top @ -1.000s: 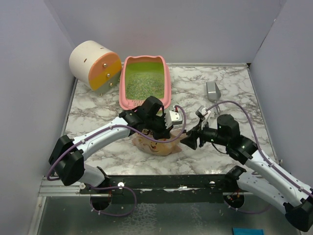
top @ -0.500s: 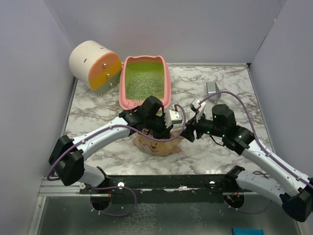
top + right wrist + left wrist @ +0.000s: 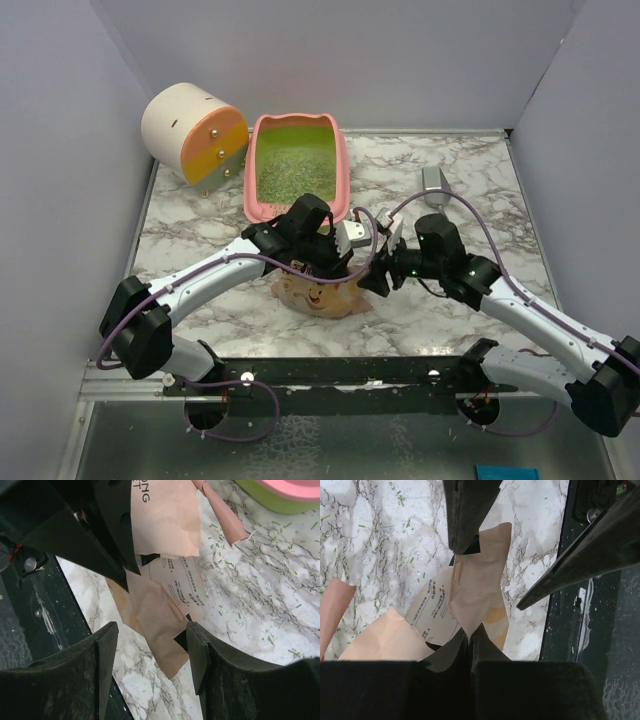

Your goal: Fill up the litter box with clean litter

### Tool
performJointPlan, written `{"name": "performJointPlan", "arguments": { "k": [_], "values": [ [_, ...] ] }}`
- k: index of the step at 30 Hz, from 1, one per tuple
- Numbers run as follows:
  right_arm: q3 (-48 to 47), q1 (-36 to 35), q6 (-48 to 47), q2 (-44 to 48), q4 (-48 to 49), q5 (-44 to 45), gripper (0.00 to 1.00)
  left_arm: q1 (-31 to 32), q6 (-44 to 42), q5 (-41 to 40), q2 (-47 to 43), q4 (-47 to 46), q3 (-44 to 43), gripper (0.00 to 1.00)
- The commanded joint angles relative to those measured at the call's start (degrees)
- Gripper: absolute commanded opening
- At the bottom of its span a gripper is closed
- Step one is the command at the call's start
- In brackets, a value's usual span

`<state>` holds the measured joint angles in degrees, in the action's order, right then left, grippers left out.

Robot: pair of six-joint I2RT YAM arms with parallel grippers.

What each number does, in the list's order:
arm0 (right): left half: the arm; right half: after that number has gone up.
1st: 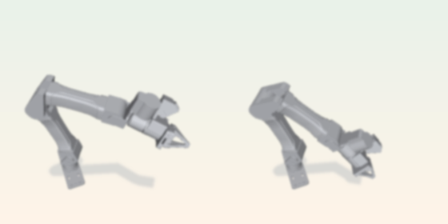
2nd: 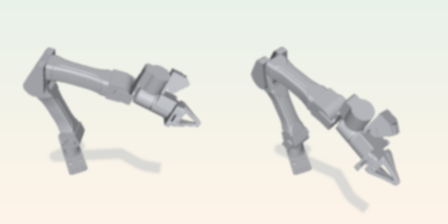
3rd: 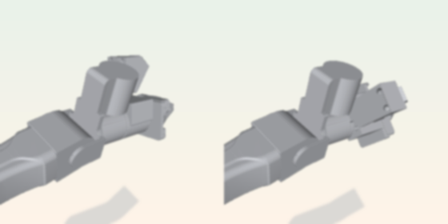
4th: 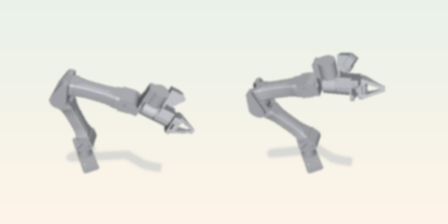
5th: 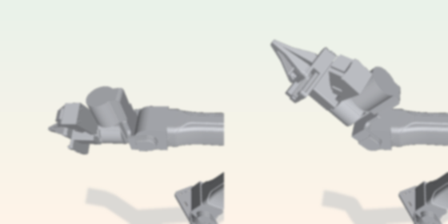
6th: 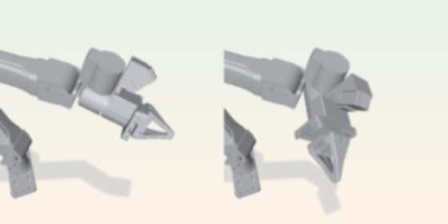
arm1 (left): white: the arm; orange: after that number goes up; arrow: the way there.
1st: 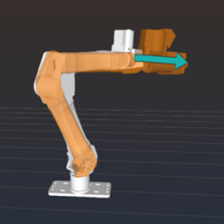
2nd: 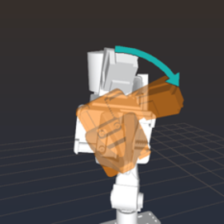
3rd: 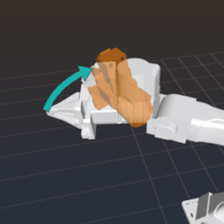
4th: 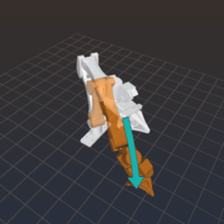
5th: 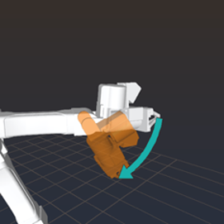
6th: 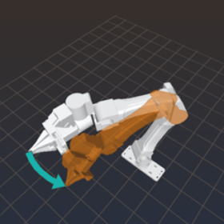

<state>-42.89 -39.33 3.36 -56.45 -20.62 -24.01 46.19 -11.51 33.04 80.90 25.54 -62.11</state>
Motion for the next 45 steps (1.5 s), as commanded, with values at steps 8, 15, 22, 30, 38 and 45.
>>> {"name": "performJointPlan", "arguments": {
  "k": [8, 15, 22, 30, 38, 45],
  "values": [
    [-0.4, -0.5, 1.1, -5.0, 4.7, -1.8, 0.02, 0.1, 2.2, 4.8, -2.7, -7.9, -2.4, 0.00],
    [-1.7, -0.5, 1.6, -4.8, -1.8, 1.9, 0.01, 0.1, -5.3, -4.8, -6.2, 2.9, -3.8, 0.33],
    [-1.1, -0.5, 2.3, -3.7, -1.4, 1.2, 0.01, 0.2, -13.4, -11.5, -10.3, 9.7, 2.8, 0.41],
    [-1.3, -0.5, 2.0, -3.3, -1.4, 0.2, 0.01, 0.1, -16.2, -17.7, -7.0, 6.7, 6.2, 0.42],
    [-0.7, -0.5, 3.1, -2.5, -2.9, 5.1, 0.01, 0.1, -11.1, -21.6, -2.1, 10.5, 0.8, 0.00],
    [-0.5, -0.4, 5.4, -3.6, -3.1, 8.4, 0.01, 0.1, -6.3, -18.8, -9.6, 8.3, 1.1, 0.00]
  ]
}}
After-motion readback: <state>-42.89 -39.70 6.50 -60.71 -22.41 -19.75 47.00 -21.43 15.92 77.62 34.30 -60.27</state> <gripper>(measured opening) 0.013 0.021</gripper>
